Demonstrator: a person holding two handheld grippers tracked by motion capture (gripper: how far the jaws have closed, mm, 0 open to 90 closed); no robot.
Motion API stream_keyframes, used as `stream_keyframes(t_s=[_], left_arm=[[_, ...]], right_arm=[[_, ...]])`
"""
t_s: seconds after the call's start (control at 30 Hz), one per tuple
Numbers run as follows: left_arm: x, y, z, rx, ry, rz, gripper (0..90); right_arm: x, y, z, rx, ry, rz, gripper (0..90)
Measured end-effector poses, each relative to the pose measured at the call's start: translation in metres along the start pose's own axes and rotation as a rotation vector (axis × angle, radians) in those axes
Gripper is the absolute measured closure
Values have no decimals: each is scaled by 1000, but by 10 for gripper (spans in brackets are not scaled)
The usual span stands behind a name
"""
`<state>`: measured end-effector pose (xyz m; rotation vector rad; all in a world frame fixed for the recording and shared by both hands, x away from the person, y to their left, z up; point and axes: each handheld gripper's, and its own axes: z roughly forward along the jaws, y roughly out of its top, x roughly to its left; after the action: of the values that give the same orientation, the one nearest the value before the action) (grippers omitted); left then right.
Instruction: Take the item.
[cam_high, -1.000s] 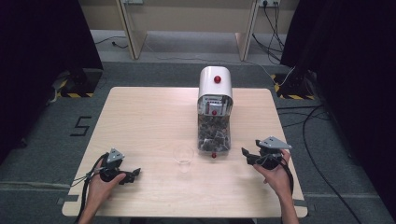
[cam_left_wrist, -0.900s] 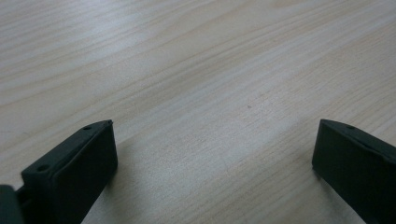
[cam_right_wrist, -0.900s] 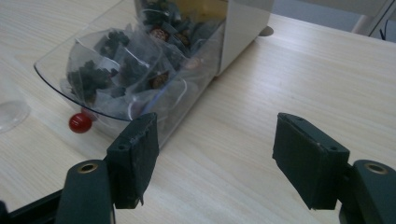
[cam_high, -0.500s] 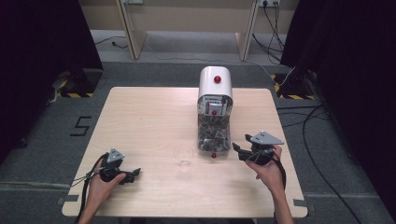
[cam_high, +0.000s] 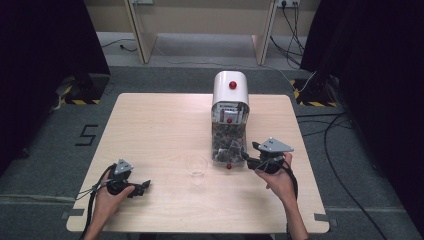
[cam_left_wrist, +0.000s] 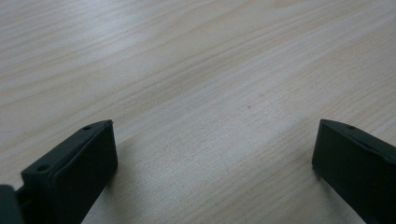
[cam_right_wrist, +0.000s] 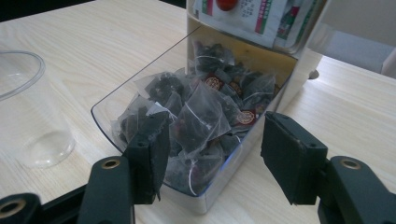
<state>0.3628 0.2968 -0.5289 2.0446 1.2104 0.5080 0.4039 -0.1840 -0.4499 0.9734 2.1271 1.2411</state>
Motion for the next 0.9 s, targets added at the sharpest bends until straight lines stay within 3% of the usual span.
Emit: stream_keyframes(t_s=[0.47,0.9], left_arm=[[0,0,0,0,0,2,0],[0,0,0,0,0,2,0]], right_arm=[[5,6,33,31,20,-21,446],[8,8,57,68,18,-5,453]])
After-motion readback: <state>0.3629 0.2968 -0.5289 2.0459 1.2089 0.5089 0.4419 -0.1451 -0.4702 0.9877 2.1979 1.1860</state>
